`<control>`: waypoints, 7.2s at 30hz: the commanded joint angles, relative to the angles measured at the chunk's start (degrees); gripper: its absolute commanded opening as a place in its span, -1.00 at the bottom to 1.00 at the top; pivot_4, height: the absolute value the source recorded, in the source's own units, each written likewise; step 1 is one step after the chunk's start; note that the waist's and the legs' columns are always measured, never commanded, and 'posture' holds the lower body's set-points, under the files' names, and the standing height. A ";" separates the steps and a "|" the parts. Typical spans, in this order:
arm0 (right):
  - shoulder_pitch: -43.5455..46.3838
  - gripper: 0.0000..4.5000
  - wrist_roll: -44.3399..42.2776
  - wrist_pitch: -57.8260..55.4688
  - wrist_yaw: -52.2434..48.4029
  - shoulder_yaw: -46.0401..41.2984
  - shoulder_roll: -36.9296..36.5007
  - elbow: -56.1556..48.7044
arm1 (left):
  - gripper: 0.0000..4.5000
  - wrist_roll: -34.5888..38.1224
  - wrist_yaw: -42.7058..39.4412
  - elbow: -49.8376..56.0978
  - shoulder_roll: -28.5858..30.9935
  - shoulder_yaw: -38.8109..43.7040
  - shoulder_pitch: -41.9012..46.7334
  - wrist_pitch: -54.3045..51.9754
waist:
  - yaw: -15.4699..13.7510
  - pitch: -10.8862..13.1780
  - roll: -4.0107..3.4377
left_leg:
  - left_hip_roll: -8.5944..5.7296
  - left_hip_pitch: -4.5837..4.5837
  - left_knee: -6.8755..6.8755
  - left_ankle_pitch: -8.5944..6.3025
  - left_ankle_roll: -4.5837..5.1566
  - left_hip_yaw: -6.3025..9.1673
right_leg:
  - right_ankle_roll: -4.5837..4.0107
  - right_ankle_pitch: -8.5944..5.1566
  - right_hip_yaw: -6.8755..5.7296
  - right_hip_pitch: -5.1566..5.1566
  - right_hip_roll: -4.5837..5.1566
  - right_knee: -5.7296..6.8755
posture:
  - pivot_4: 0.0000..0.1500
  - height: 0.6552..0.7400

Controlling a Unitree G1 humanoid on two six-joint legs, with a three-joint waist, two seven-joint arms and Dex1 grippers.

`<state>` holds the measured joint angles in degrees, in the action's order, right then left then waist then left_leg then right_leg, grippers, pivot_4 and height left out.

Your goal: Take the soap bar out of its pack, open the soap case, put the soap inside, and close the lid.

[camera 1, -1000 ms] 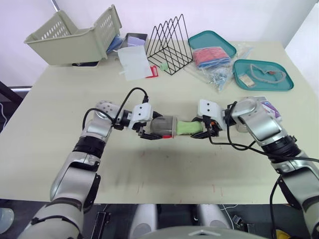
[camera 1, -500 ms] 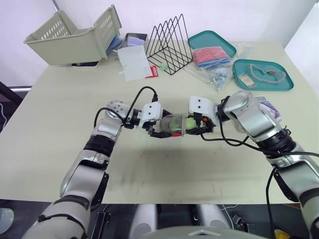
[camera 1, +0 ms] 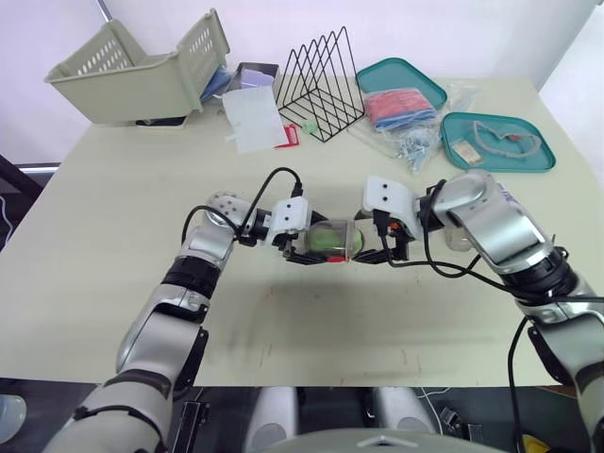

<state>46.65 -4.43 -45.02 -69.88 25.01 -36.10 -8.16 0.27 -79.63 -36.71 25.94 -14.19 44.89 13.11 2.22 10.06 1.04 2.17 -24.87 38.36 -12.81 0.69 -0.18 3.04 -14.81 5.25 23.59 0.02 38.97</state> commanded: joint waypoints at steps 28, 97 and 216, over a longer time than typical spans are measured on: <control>-7.27 -0.99 1.69 11.90 5.14 -0.54 0.74 -0.07 | 0.54 0.95 1.30 0.77 0.20 0.84 0.84 1.93 | -0.01 0.00 0.00 | -0.02 0.00 0.00 0.00 0.00 0.05 | 0.00 0.00 -0.02 -0.01 0.00 -0.01 | 1.00 1.00; -9.02 0.98 -65.66 -47.48 54.90 -40.88 19.28 13.16 | 0.54 4.74 7.34 18.76 -1.17 -0.07 -5.91 -4.05 | 0.25 0.00 0.00 | -0.01 -0.03 -0.06 0.00 0.01 0.11 | 0.01 0.00 -0.04 -0.04 -0.01 -0.05 | 1.00 1.00; 19.22 0.55 10.26 -7.46 -11.17 19.47 -8.33 1.69 | -0.13 6.31 17.29 16.12 -14.12 -3.20 -0.85 -17.72 | -0.03 0.25 -0.33 | -0.04 -0.52 0.11 0.01 -0.01 0.42 | -0.06 -0.02 -0.42 0.37 0.05 0.01 | 1.00 1.00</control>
<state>66.00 6.46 -52.45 -81.04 47.14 -44.66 -5.48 5.77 -62.71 -21.70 12.35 -18.48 42.83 -5.75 2.19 10.30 0.71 2.14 -25.39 38.47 -12.79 0.68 0.24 2.97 -14.83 4.83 23.96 0.07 38.98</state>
